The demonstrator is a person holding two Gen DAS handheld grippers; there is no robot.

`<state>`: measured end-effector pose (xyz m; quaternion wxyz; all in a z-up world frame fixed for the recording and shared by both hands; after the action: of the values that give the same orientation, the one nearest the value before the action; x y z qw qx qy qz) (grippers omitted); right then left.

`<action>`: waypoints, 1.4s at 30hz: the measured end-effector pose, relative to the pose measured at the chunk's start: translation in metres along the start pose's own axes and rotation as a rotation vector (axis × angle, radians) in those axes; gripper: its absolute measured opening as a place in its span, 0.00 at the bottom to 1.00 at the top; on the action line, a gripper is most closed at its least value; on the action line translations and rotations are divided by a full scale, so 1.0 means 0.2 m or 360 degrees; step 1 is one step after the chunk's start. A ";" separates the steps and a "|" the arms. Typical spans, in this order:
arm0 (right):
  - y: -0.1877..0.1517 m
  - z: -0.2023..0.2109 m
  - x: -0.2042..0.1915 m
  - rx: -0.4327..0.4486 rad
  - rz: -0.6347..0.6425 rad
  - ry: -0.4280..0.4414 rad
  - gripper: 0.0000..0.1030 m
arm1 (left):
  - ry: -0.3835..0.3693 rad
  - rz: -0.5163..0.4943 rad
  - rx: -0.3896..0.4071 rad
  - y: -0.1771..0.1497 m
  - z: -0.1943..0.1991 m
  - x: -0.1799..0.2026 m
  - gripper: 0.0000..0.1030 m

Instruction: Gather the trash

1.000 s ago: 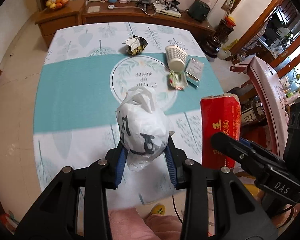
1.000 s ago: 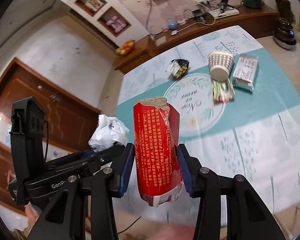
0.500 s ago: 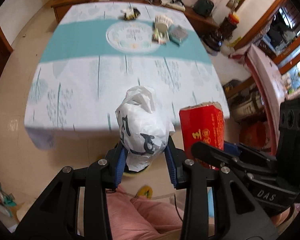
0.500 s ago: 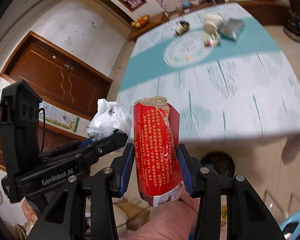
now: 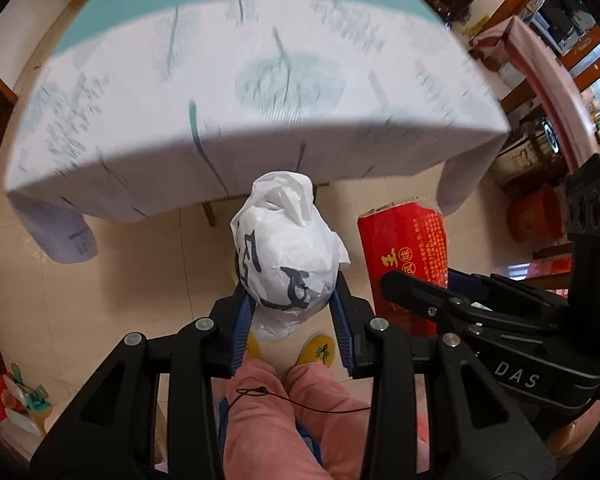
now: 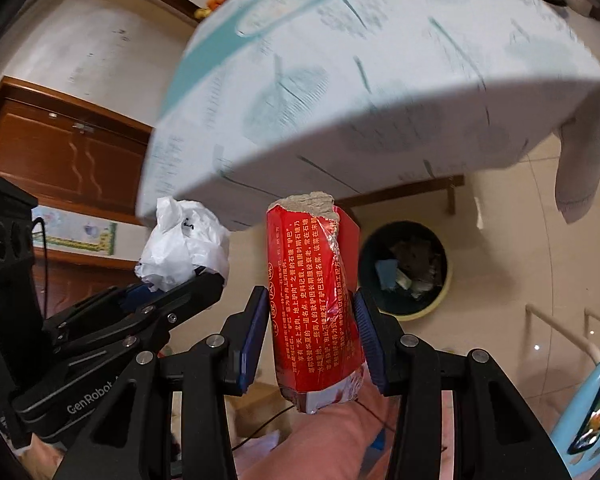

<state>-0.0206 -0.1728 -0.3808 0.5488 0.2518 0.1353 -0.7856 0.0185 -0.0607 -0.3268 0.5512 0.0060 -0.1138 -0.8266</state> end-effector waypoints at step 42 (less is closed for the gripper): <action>0.17 -1.07 0.57 -0.0049 -0.0266 -0.0261 0.72 | -0.0010 0.0048 -0.0172 -0.11 -0.98 -0.30 0.67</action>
<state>0.0320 -0.1712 -0.6205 0.4944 0.1662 0.1225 -0.8444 0.0492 -0.0330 -0.5279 0.5628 -0.0282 -0.0709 -0.8231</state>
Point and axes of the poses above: each gripper's, at about its wrist camera, not at the fingertips, and z roughly against the way its jaws point, x to its right, y to its top, the point moved 8 cm from there along -z, roughly the way its jaws point, and after that the axes turned 10 degrees about -z, right-handed, at the moved point
